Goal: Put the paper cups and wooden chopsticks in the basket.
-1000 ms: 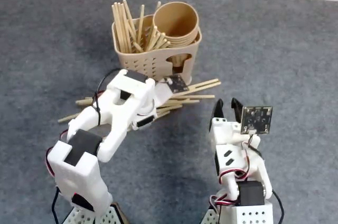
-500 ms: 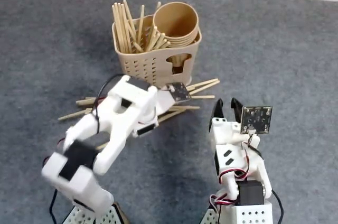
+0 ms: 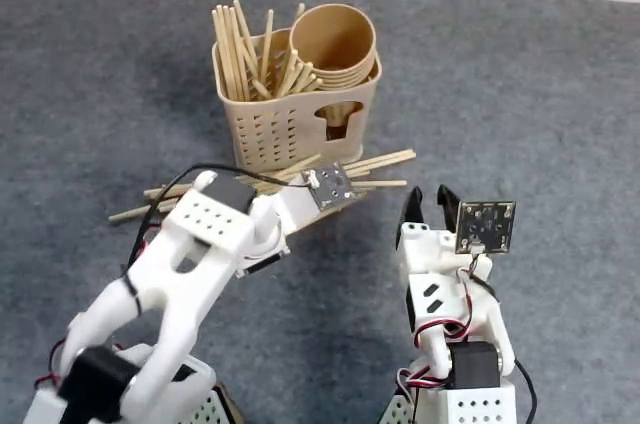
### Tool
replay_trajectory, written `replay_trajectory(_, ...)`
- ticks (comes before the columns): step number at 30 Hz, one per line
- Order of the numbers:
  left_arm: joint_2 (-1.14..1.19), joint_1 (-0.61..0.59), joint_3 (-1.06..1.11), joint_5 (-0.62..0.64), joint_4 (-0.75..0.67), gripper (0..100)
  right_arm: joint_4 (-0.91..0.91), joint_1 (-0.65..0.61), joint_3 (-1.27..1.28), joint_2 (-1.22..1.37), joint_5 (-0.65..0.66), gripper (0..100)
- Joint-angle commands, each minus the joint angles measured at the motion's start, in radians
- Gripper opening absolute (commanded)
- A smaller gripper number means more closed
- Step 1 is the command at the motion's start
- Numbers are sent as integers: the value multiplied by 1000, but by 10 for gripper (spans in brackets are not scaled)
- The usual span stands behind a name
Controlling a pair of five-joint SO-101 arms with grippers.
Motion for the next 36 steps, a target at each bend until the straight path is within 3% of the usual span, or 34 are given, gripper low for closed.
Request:
replay_trajectory(1,-105,33,7,46,0,6,-24,10,-5,-5,15,123)
replay_trajectory(9,-234,87,8,123,-8,6,-25,10,-7,-5,15,123)
replay_trajectory(19,-444,84,10,126,-8,6,-25,12,-8,-5,15,123)
replay_trajectory(25,-576,84,13,249,-9,6,-25,12,-8,-5,15,123)
replay_trajectory(36,-697,81,10,252,-91,6,-25,12,-7,-5,15,123)
